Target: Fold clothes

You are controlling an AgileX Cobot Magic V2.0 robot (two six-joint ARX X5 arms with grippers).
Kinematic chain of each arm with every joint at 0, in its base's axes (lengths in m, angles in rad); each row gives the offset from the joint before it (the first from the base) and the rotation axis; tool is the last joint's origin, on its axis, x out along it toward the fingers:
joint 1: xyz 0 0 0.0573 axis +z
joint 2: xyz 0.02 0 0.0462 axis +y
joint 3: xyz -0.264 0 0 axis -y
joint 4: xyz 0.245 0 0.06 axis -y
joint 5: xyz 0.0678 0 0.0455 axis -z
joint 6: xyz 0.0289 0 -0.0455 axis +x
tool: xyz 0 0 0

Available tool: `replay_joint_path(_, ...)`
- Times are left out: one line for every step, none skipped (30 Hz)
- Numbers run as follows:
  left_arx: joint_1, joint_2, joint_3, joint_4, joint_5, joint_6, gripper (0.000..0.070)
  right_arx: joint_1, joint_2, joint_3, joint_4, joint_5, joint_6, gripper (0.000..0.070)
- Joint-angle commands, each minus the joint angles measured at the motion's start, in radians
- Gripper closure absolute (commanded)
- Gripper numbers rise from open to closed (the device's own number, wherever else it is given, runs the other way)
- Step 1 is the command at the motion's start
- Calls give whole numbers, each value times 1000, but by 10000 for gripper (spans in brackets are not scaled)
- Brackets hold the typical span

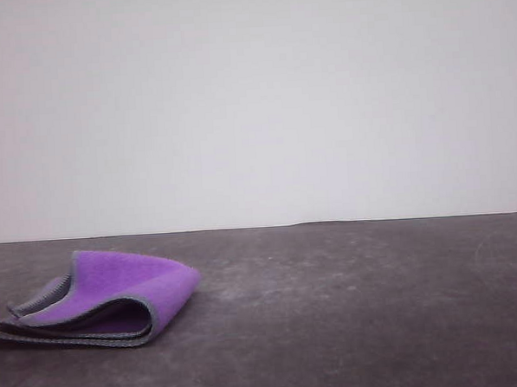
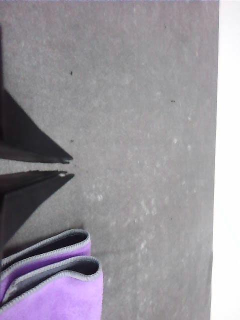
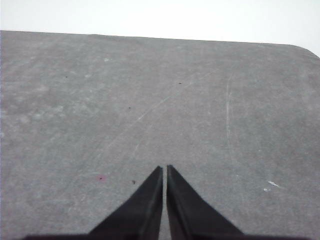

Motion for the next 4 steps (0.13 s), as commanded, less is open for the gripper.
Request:
replay_joint_path(-2,-1,-18,-10,-3,-3,683,-1,0,-8,11,4,11,693)
replay_joint_path(-2,-1,-18,-10,-3,-3,683,-1,0,-8,11,4,11,693)
replay_joint_path(-2,-1,-18,-10,-3,-3,683,-1,0,-8,11,4,11,693)
replay_joint_path(-2,-1,-18,-10,-3,-3,683,-1,0,-8,11,4,11,693)
